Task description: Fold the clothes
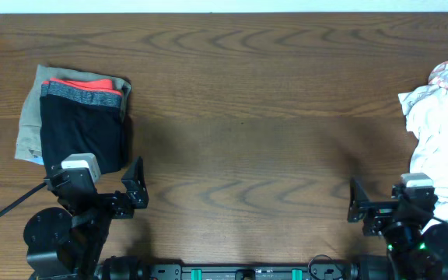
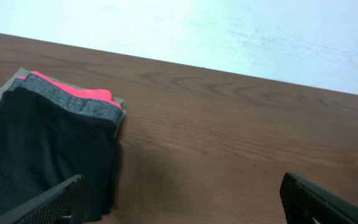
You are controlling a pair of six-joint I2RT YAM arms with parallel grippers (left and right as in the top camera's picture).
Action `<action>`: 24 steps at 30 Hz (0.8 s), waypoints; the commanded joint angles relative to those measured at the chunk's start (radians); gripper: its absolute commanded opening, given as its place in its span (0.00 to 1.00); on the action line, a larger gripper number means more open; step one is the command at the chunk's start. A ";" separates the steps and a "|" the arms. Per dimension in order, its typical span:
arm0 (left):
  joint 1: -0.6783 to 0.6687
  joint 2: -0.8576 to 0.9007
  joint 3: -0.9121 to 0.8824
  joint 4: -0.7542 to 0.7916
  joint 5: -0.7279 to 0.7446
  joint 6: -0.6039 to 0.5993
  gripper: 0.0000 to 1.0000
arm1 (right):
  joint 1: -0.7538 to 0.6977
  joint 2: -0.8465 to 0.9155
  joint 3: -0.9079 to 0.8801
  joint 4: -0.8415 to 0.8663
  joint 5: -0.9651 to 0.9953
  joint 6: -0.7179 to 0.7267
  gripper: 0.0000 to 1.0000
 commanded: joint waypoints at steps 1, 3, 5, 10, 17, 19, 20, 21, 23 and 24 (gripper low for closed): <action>0.002 0.000 -0.008 0.002 -0.005 0.016 0.98 | 0.012 -0.106 -0.137 0.102 0.006 -0.035 0.99; 0.002 0.000 -0.008 0.002 -0.005 0.016 0.98 | 0.012 -0.170 -0.232 0.222 0.006 -0.035 0.99; 0.002 0.000 -0.008 0.002 -0.005 0.016 0.98 | 0.011 -0.162 -0.307 0.357 0.006 -0.044 0.99; 0.002 0.000 -0.008 0.002 -0.005 0.016 0.98 | 0.012 -0.169 -0.490 0.660 0.007 -0.101 0.99; 0.002 0.000 -0.008 0.002 -0.005 0.016 0.98 | 0.012 -0.156 -0.631 0.768 0.026 -0.116 0.99; 0.002 0.000 -0.008 0.002 -0.005 0.016 0.98 | 0.012 -0.154 -0.632 0.754 0.025 -0.116 0.99; 0.002 0.000 -0.008 0.002 -0.005 0.016 0.98 | 0.012 -0.154 -0.631 0.755 0.025 -0.116 0.99; 0.002 0.000 -0.008 0.003 -0.005 0.016 0.98 | 0.012 -0.154 -0.632 0.755 0.025 -0.116 0.99; 0.002 0.000 -0.008 0.002 -0.006 0.016 0.98 | 0.012 -0.154 -0.631 0.755 0.025 -0.116 0.99; 0.002 0.000 -0.008 0.002 -0.006 0.016 0.98 | 0.012 -0.154 -0.631 0.755 0.025 -0.116 0.99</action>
